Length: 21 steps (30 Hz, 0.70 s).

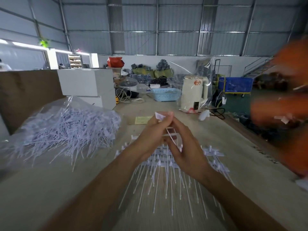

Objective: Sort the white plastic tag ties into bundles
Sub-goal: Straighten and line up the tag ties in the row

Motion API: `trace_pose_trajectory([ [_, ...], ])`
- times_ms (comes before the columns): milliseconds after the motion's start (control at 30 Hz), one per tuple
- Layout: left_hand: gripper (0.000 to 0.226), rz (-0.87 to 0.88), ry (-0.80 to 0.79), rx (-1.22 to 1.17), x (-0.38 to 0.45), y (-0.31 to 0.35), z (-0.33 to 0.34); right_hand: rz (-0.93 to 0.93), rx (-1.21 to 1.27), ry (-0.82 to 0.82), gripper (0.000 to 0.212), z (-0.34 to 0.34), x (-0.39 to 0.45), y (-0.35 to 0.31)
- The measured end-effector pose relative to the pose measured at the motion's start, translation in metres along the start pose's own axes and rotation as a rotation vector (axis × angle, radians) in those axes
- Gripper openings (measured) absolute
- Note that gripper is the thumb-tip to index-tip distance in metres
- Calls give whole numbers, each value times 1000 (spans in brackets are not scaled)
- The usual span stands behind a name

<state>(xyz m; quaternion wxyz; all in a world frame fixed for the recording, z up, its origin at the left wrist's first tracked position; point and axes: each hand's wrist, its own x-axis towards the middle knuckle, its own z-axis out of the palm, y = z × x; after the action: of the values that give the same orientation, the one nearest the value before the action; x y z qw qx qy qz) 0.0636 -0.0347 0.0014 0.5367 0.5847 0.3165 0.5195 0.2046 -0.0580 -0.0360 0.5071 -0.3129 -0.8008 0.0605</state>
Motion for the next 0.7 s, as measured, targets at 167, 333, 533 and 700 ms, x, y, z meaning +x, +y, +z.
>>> trace_pose_trajectory([
  [167, 38, 173, 117, 65, -1, 27, 5, 77, 452, 182, 40, -16, 7, -11],
  [333, 31, 352, -60, 267, -8, 70, 3, 186, 497, 462, 21, -25, 9, -11],
  [533, 33, 334, -111, 116, -13, 72, -7, 198, 393, 573, 17, -35, 8, -9],
  [700, 19, 180, -33, -41, -23, 26, -31, -22, -173, 380, 31, -34, 6, -4],
])
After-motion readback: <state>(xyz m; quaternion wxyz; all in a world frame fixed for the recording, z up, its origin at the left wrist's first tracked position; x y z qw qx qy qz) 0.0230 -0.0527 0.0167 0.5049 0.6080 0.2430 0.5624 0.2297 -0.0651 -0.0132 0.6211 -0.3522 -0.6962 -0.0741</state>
